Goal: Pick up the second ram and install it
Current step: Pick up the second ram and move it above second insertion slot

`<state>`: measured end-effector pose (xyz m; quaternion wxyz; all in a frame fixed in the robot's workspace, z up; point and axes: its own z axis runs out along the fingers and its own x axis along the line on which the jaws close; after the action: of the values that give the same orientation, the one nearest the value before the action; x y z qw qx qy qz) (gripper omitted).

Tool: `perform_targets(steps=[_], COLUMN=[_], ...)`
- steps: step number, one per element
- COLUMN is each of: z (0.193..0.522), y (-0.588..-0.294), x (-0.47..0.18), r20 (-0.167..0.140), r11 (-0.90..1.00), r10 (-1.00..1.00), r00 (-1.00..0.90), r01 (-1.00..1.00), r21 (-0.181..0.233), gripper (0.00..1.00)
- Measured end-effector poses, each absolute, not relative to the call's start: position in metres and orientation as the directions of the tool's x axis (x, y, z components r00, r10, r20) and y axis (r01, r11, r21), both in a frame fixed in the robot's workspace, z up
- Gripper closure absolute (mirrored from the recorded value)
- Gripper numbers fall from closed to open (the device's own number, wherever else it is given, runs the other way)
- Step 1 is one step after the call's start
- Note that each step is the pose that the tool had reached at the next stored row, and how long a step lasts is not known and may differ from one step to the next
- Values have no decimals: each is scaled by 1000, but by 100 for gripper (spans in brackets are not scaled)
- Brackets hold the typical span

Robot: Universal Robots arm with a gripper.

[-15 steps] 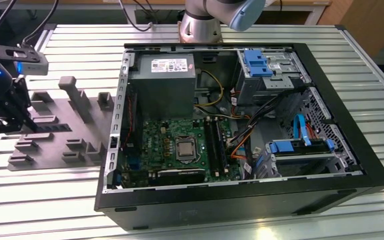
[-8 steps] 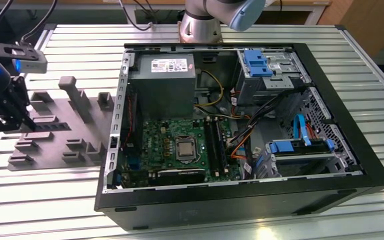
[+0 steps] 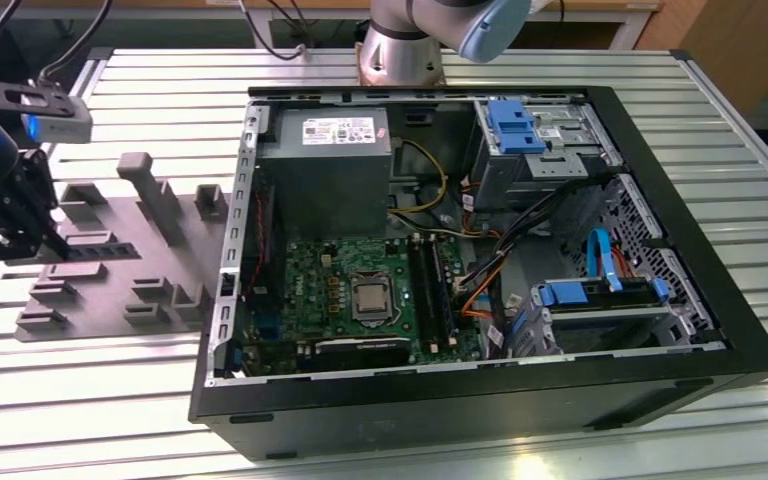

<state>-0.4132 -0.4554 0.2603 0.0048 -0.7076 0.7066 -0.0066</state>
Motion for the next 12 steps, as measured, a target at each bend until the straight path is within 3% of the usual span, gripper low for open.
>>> perform_targets(steps=[12], z=[266], y=[-455], x=[-413], r20=[3], r11=[-1], r10=[-1000], r00=[1], r01=[-1000], r21=[-16], gripper=[86])
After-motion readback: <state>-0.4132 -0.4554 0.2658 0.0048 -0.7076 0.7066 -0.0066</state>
